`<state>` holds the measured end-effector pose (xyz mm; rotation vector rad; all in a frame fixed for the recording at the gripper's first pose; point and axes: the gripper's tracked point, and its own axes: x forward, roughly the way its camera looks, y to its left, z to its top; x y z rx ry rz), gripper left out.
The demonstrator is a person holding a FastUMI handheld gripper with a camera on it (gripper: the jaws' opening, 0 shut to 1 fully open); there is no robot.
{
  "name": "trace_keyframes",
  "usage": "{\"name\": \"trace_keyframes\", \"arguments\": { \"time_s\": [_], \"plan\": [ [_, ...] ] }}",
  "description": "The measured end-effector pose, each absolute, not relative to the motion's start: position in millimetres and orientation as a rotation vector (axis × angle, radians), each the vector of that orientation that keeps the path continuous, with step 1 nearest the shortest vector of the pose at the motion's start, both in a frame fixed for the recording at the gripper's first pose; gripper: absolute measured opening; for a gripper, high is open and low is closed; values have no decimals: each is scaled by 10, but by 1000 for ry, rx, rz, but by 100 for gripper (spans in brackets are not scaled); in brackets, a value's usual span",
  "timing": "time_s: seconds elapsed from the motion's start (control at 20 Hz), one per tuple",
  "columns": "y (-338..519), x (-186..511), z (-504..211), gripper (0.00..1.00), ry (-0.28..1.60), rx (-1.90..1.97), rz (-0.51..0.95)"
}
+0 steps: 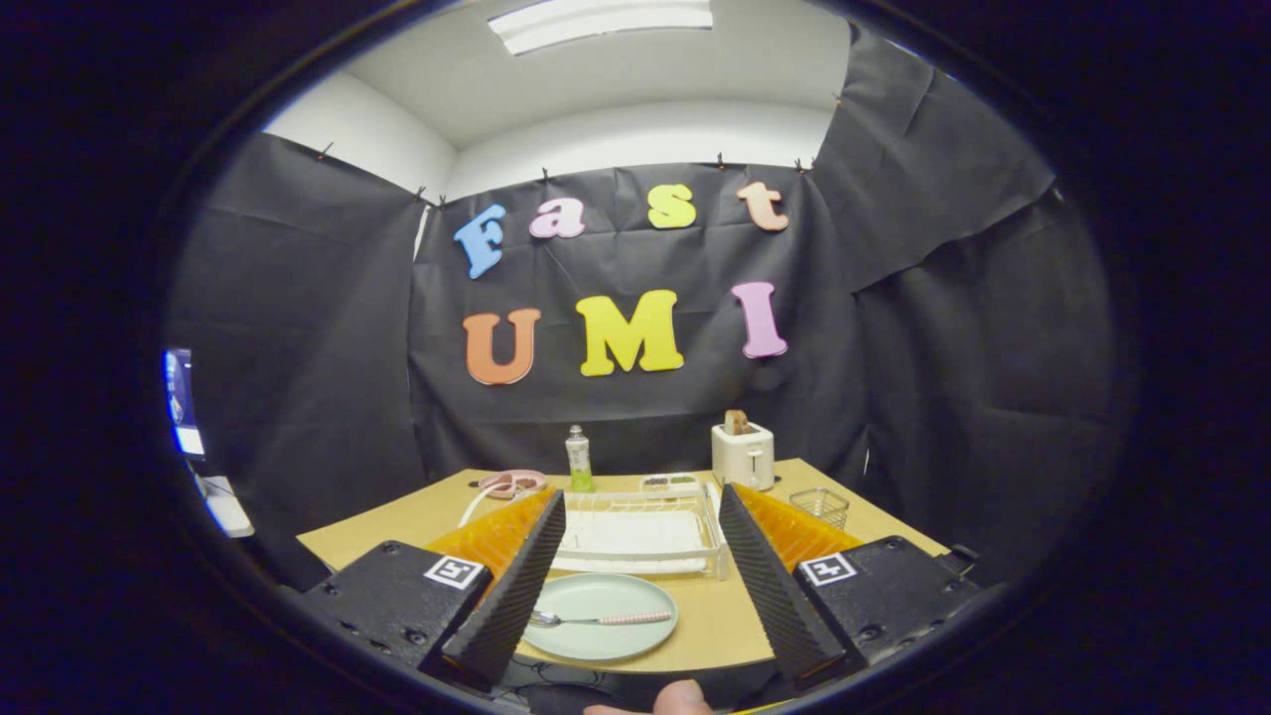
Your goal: Take the plate from the dish rack, then take the spoon from the basket and place it into the plate.
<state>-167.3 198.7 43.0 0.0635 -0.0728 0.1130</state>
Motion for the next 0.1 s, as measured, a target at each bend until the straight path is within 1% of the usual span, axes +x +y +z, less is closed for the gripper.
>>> {"name": "trace_keyframes", "arguments": {
  "time_s": [0.1],
  "plan": [
    [1997,-1663,462,100,-84,14,99]
  ]
}}
